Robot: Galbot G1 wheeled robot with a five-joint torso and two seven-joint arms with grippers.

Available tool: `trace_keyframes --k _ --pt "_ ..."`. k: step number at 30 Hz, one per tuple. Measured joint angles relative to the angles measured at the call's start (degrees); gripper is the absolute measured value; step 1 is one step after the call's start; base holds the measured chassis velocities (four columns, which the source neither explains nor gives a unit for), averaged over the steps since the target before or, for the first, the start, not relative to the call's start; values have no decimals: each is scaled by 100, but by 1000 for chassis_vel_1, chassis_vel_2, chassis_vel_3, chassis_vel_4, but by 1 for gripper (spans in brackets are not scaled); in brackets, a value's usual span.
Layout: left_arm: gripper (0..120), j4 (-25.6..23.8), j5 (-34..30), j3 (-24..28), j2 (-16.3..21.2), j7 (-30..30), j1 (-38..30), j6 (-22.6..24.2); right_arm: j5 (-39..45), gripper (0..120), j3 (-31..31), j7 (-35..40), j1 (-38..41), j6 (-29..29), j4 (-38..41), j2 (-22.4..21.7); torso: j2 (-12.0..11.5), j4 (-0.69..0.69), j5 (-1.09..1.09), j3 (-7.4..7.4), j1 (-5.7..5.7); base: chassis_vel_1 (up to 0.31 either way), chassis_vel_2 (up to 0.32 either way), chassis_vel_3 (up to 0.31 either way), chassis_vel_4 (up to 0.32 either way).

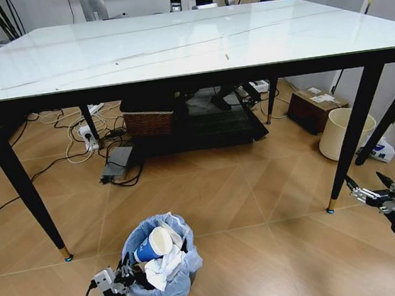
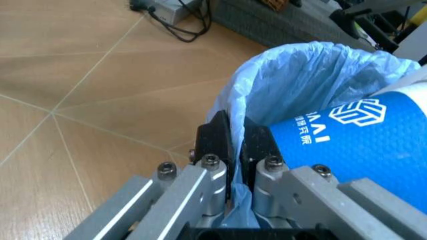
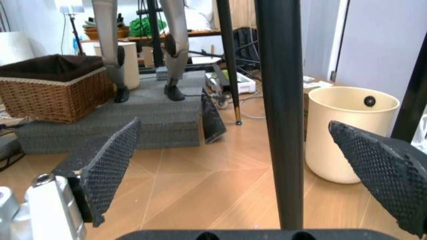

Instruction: Pick up the trash bin and place the trash from the table into it.

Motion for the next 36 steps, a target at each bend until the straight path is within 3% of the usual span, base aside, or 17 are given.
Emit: trace_keyframes --k 19,36 --pt "0 84 341 -56 -10 16 43 -192 0 100 0 0 0 0 0 0 28 0 0 0 5 0 0 0 0" --pt "0 237 215 73 -88 -35 -106 -204 0 100 0 0 0 0 0 0 37 0 0 0 6 0 0 0 0"
